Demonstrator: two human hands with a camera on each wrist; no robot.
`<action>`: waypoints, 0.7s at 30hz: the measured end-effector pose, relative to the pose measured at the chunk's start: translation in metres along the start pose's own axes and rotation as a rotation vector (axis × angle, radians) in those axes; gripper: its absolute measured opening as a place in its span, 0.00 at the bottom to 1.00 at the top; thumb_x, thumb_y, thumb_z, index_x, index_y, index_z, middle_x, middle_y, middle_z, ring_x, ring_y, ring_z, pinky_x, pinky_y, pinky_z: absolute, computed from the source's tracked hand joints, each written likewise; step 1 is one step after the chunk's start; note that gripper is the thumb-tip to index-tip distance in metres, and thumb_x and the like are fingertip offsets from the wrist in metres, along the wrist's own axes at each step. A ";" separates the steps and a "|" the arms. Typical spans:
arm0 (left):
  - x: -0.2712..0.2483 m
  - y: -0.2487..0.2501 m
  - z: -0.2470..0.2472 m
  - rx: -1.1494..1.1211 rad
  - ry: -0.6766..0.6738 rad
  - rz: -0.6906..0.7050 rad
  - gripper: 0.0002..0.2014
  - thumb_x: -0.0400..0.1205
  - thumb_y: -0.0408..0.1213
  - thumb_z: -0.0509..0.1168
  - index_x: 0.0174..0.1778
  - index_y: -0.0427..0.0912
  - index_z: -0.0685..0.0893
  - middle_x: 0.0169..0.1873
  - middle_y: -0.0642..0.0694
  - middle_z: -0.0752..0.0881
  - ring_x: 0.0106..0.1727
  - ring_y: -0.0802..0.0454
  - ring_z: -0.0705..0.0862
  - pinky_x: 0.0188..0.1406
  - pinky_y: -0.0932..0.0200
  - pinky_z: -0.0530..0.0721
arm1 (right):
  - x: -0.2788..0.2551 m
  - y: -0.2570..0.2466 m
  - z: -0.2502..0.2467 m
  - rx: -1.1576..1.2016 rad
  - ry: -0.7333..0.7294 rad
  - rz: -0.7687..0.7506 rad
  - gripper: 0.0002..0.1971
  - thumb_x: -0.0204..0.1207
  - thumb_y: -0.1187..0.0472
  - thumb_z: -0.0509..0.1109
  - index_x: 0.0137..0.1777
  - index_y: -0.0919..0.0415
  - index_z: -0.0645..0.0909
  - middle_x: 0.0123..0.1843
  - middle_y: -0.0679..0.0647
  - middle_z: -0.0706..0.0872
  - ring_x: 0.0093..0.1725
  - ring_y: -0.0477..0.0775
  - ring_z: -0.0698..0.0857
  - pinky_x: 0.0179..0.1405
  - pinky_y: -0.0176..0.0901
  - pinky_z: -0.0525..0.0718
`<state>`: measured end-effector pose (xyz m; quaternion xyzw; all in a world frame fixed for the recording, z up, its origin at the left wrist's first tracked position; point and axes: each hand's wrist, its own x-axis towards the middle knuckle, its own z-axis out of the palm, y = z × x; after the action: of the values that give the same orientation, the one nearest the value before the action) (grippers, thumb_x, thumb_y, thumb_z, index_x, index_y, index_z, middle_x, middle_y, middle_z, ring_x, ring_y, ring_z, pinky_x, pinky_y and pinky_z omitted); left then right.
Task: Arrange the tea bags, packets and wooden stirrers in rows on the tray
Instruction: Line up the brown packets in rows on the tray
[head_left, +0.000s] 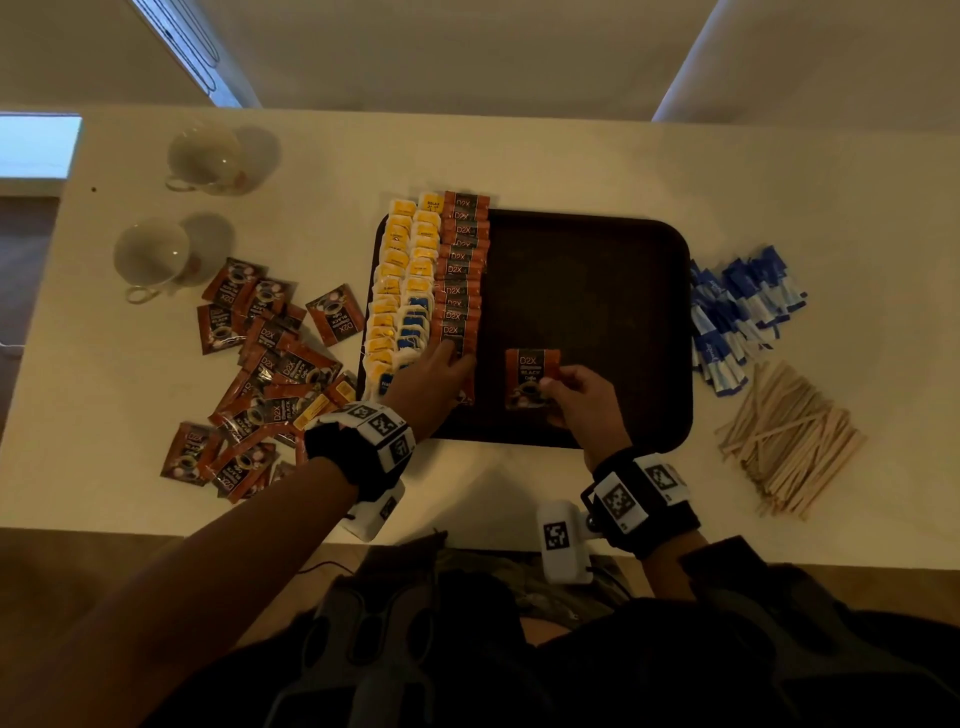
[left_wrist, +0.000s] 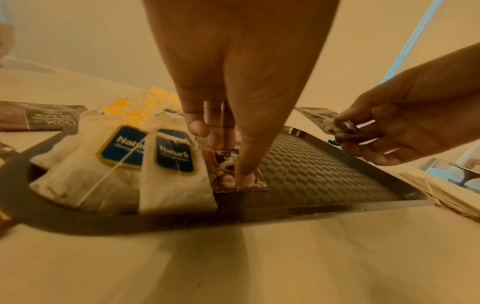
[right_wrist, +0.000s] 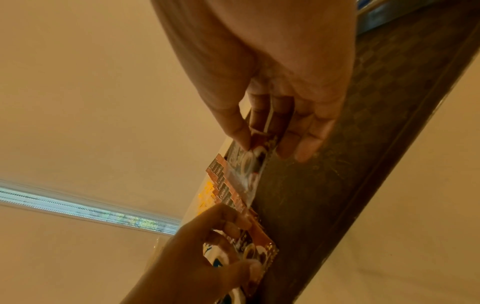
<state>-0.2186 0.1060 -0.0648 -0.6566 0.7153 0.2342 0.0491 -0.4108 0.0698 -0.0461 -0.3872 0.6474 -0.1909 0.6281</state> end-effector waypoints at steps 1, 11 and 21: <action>0.002 -0.001 -0.001 -0.005 0.011 -0.002 0.24 0.79 0.36 0.66 0.71 0.39 0.71 0.67 0.38 0.71 0.69 0.41 0.72 0.57 0.49 0.83 | 0.000 0.002 0.000 -0.029 -0.017 -0.002 0.03 0.79 0.65 0.66 0.50 0.60 0.80 0.44 0.49 0.84 0.43 0.46 0.83 0.41 0.37 0.82; 0.012 -0.014 -0.004 -0.138 0.039 -0.038 0.23 0.78 0.34 0.67 0.69 0.39 0.72 0.68 0.39 0.73 0.67 0.40 0.74 0.54 0.49 0.81 | 0.010 0.007 0.019 -0.239 -0.124 0.046 0.08 0.71 0.67 0.75 0.36 0.55 0.82 0.41 0.54 0.85 0.46 0.53 0.84 0.41 0.41 0.81; -0.007 -0.021 -0.015 -0.572 0.061 -0.107 0.08 0.80 0.29 0.66 0.54 0.36 0.85 0.54 0.42 0.85 0.54 0.52 0.80 0.45 0.79 0.71 | 0.016 0.001 0.050 -0.400 -0.256 0.034 0.09 0.70 0.63 0.77 0.49 0.63 0.86 0.42 0.52 0.85 0.42 0.49 0.83 0.35 0.36 0.81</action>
<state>-0.1942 0.1055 -0.0547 -0.6873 0.5857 0.4036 -0.1472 -0.3616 0.0702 -0.0643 -0.5139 0.5939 0.0022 0.6190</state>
